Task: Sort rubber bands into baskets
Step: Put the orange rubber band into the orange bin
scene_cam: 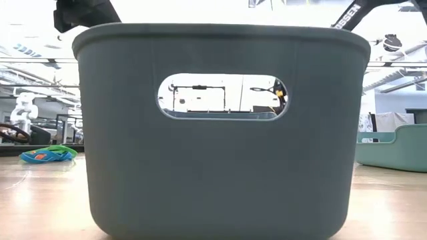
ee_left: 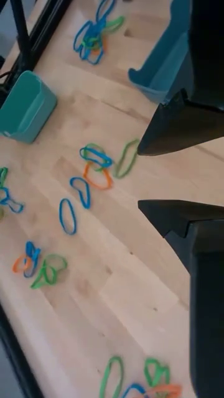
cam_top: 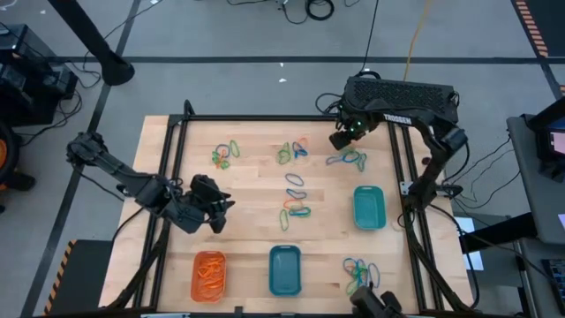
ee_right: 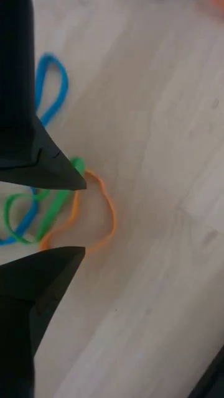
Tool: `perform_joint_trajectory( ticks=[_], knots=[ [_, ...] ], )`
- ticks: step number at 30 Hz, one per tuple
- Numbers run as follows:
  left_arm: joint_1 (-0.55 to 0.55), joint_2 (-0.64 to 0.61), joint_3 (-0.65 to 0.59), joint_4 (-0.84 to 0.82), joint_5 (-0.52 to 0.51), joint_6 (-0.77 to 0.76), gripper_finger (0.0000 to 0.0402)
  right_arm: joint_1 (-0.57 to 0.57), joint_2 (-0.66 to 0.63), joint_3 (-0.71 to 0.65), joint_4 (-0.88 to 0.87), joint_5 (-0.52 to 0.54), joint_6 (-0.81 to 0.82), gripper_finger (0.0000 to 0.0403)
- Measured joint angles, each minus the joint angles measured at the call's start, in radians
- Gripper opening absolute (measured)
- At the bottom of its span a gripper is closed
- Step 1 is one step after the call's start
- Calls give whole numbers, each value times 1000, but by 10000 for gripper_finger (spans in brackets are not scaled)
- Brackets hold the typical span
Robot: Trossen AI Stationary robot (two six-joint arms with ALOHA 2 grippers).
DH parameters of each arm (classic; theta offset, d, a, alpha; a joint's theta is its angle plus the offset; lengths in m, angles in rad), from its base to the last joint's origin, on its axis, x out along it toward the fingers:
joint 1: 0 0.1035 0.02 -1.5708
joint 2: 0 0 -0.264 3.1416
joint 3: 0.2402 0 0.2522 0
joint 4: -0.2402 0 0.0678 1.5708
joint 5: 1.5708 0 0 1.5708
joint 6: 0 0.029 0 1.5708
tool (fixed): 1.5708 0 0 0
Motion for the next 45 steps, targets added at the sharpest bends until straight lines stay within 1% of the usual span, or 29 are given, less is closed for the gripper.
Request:
perform_joint_trajectory(
  ticks=[5,9,16,18,20,22,26,27,31,34,40,45],
  knots=[
    [26,0,0,14,48,0,132,-15,45,0,24,4,-63,151],
    [49,0,0,14,50,0,132,-20,72,0,26,79,-102,151],
    [80,0,0,13,51,10,132,-24,83,1,24,91,-151,150],
    [88,0,0,13,51,28,132,-24,83,2,6,91,-161,144],
    [96,0,0,14,51,35,132,-24,83,2,-13,89,-161,129],
    [103,0,-1,13,51,35,132,-20,83,3,-31,88,-157,103],
    [108,0,-1,28,51,86,132,-9,83,2,-43,54,-161,24],
    [108,0,-1,39,51,102,132,-6,84,2,-43,50,-160,13],
    [108,0,-1,75,48,159,132,5,85,16,-70,52,-138,5],
    [103,-8,-1,81,45,187,132,30,60,31,-132,48,-132,2],
    [92,-54,-1,89,25,213,132,87,-54,108,-137,45,-90,1],
    [92,-66,-1,130,11,278,132,137,-205,189,-20,46,-43,0]
  ],
)
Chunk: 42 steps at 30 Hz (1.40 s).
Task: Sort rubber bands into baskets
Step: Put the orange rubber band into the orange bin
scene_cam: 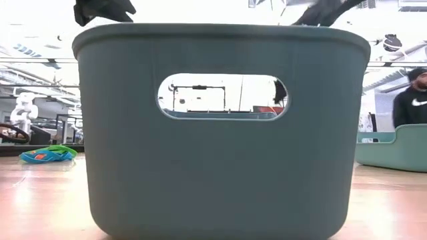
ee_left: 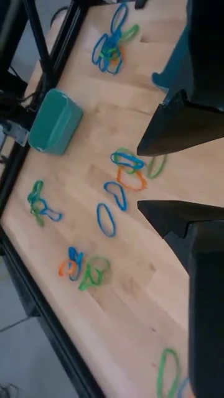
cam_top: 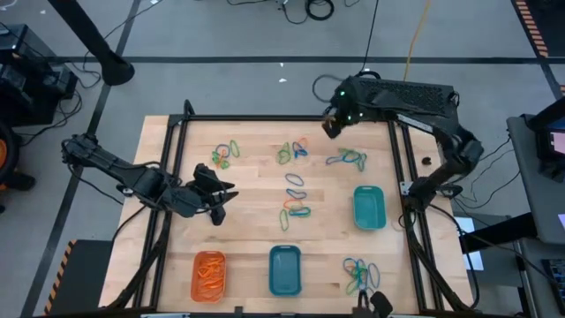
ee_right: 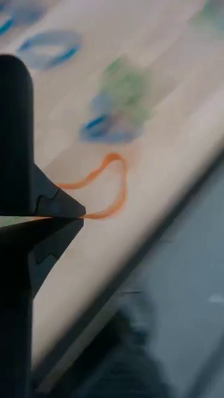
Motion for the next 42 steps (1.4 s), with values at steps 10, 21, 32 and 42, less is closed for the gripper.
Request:
perform_joint_trajectory(
  ticks=[10,21,32,42],
  knots=[
    [10,2,0,314,-4,213,132,221,-286,22,182,-6,105,0],
    [197,94,0,597,36,84,132,615,-266,21,272,37,217,0],
    [342,264,0,747,400,-329,132,787,-138,21,287,134,307,0],
    [387,347,0,795,540,-324,132,831,-71,20,279,135,345,0]
  ],
)
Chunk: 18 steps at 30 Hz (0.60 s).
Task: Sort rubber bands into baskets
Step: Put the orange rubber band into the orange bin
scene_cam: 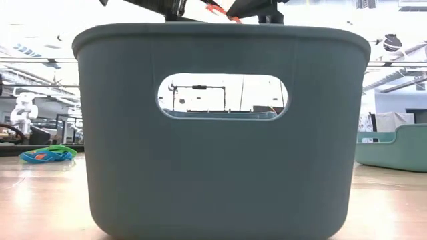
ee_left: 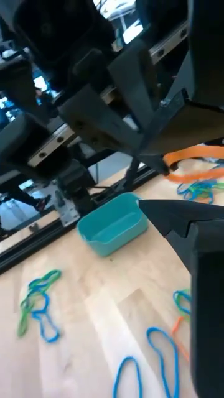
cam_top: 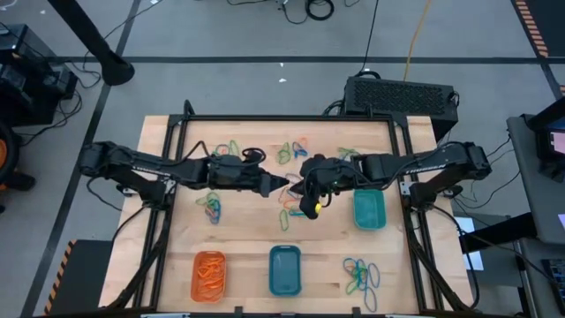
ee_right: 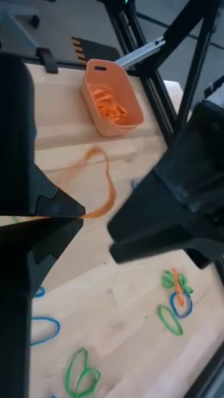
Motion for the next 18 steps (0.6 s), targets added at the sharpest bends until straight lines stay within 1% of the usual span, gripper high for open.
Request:
perform_joint_trajectory(
  ticks=[5,15,18],
  knots=[
    [0,3,0,-1,35,1,132,-2,-1,0,-4,5,0,0],
    [-3,3,0,6,37,3,132,-2,-1,0,-18,0,0,0],
    [-3,2,0,6,68,23,132,-2,-1,0,-18,-1,0,0]
  ],
)
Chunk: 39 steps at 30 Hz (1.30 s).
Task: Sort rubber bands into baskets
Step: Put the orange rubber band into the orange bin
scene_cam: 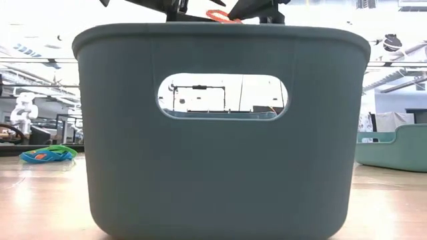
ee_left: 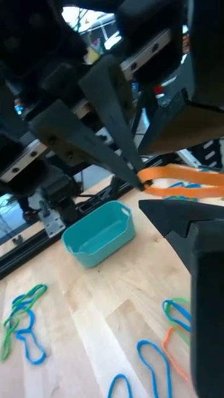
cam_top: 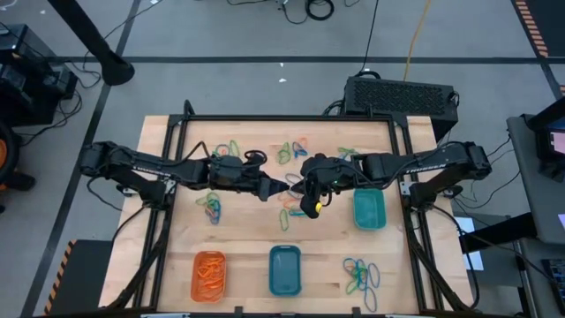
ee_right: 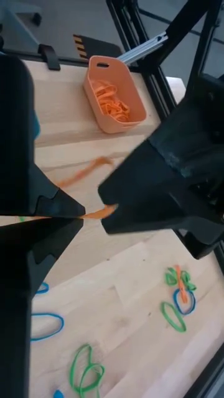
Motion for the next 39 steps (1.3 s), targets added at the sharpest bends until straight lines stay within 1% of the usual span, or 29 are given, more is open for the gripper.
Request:
perform_joint_trajectory(
  ticks=[3,13,15,17,22,23,27,30,33,36,39],
  knots=[
    [-3,0,0,0,23,-1,132,0,0,0,0,0,0,0],
    [-18,0,0,-4,26,4,127,0,0,0,1,-4,3,0],
    [-20,0,0,-4,26,5,116,0,0,0,1,-5,4,0],
    [-20,0,0,-4,26,6,96,0,0,0,1,-4,4,0],
    [-20,0,0,-5,25,51,20,0,0,0,1,-9,3,0],
    [-20,0,0,-5,24,55,11,0,0,0,1,-9,4,0],
    [-20,0,0,-7,22,61,7,0,0,0,1,-9,-11,3],
    [-20,0,0,-8,21,83,4,0,0,0,1,-9,-22,21],
    [-20,0,0,-9,39,87,3,0,0,0,1,-32,-35,50],
    [-21,-1,0,-39,107,102,3,-1,-1,0,1,-89,-43,85],
    [-41,-10,0,-149,205,101,2,0,-1,0,1,-172,-45,118]
  ],
)
